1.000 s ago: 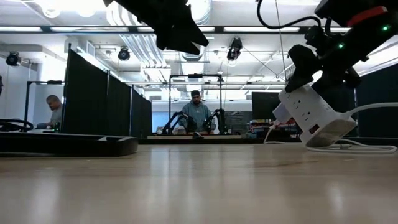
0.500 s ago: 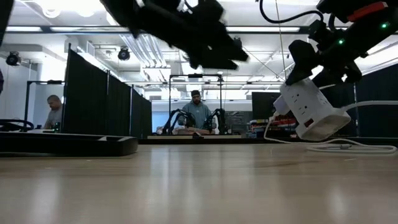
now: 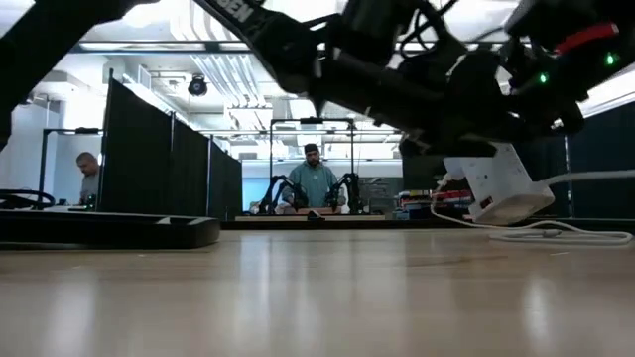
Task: Insert USB
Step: Insert the white charger adapter into the top white outlet extension
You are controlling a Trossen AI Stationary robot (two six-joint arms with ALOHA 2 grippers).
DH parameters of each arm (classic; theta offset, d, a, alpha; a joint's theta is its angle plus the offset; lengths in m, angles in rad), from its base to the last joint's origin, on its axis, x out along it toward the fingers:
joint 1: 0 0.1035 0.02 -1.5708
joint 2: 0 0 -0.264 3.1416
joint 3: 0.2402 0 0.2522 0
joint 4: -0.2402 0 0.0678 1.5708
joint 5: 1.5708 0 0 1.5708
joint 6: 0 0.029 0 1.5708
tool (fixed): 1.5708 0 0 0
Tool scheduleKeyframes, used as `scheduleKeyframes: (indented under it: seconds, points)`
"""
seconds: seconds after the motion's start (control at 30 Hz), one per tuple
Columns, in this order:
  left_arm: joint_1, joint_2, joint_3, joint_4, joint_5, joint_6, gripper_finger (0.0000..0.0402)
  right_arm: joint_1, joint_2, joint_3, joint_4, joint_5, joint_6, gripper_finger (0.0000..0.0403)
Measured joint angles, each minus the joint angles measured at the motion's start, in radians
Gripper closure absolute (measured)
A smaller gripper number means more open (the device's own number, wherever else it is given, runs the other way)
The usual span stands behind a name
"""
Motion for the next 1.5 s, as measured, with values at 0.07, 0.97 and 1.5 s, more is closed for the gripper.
scheduleKeyframes:
  seconds: [0.07,0.97,1.5]
  points:
    - [-0.001,0.005,0.005,-0.002,-0.001,0.022,0.0089,0.0,0.024,-0.029,0.015,0.028,0.068,0.0109]
    - [0.014,-0.036,-0.027,-0.244,-0.011,0.035,0.0089,0.093,0.06,-0.058,0.009,-0.052,-0.06,0.0109]
    - [0.034,-0.068,-0.027,-0.353,-0.021,0.133,0.0089,0.246,0.063,-0.118,-0.035,-0.015,0.061,0.0109]
